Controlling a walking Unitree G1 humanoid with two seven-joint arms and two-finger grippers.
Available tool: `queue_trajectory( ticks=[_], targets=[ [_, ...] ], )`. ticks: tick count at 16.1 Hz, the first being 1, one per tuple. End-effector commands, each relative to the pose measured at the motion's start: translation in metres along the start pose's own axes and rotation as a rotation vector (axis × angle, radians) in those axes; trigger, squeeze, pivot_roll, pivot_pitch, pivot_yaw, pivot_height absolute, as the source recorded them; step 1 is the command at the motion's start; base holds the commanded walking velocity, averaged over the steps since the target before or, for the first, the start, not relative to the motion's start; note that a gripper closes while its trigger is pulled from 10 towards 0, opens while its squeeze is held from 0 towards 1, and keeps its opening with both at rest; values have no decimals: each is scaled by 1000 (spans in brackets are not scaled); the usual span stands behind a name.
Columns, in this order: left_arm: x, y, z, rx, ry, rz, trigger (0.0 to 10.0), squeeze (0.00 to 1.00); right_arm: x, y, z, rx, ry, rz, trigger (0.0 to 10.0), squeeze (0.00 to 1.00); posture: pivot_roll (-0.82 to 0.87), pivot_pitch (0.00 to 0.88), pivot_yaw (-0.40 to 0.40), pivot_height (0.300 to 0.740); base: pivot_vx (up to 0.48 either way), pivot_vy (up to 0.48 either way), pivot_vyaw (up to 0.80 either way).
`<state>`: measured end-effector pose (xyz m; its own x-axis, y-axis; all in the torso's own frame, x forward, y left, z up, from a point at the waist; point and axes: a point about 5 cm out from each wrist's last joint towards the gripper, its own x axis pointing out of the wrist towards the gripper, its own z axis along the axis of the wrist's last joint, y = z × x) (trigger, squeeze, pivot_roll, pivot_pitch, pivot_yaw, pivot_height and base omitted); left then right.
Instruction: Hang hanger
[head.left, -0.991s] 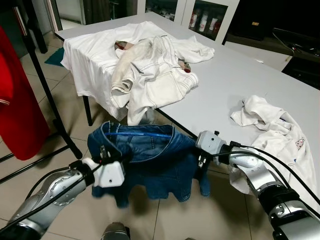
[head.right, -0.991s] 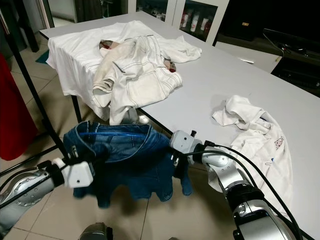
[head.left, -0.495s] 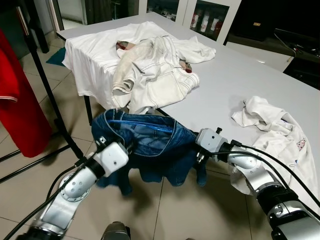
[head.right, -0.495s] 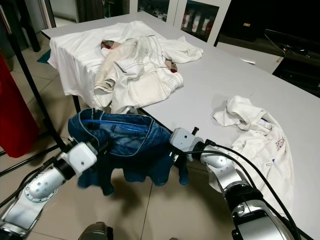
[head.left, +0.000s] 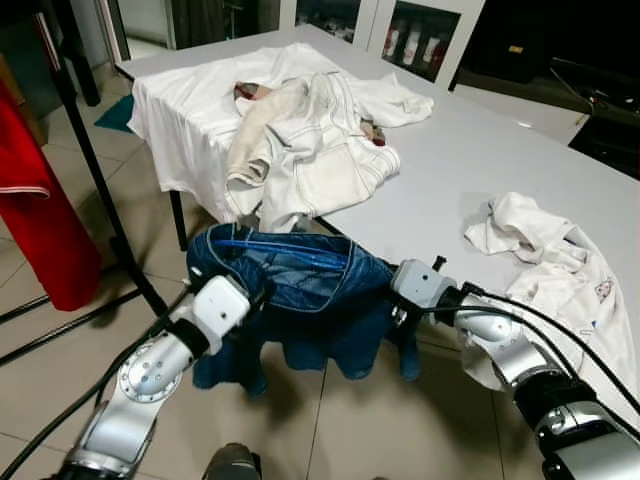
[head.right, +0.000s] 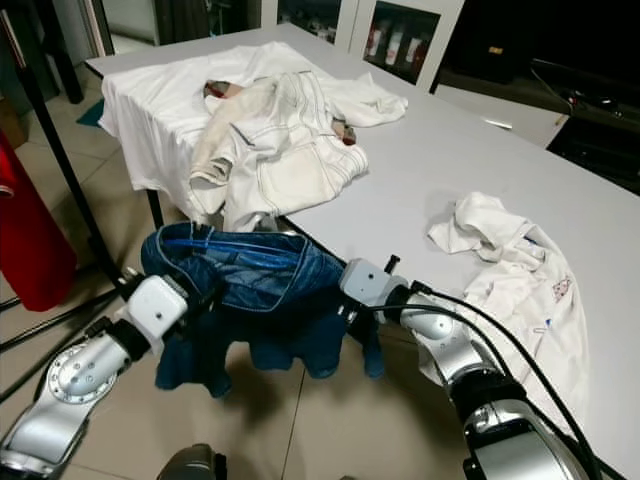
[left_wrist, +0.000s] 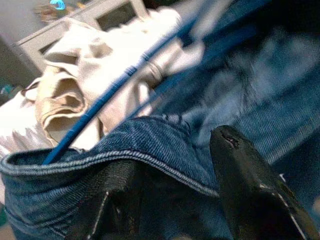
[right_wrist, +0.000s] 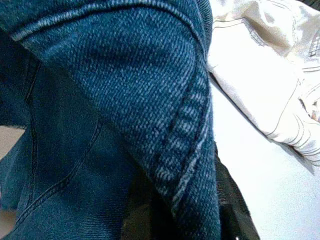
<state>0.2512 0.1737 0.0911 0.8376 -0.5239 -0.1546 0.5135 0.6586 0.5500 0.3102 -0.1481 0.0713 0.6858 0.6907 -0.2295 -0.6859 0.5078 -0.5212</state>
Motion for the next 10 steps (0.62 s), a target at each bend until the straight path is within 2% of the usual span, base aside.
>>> queue_trajectory(
  ticks=[1,2,5,7,9,10],
  targets=[
    [-1,-8,-8,95,61,-61,10000,0,0,-11,3,-15,-10,-39,0,0,226,5,-110,710,0,0,0],
    [-1,-8,-9,101,68,-61,10000,0,0,-11,3,-15,-10,-40,0,0,226,5,-110,710,0,0,0],
    [0,-7,-9,37,70,-26,10000,0,0,-10,3,-13,-10,-45,0,0,226,7,-108,710,0,0,0],
    [0,-12,-11,1,87,-24,10000,0,0,-10,2,-12,-8,-57,0,0,226,7,-108,710,0,0,0],
    [-2,-16,-15,-129,97,15,10000,0,0,-12,2,-9,-5,-81,0,0,227,10,-111,710,0,0,0],
    [-2,-16,-15,-146,99,21,10000,0,0,-13,2,-9,-5,-85,0,0,227,10,-111,710,0,0,0]
  ],
)
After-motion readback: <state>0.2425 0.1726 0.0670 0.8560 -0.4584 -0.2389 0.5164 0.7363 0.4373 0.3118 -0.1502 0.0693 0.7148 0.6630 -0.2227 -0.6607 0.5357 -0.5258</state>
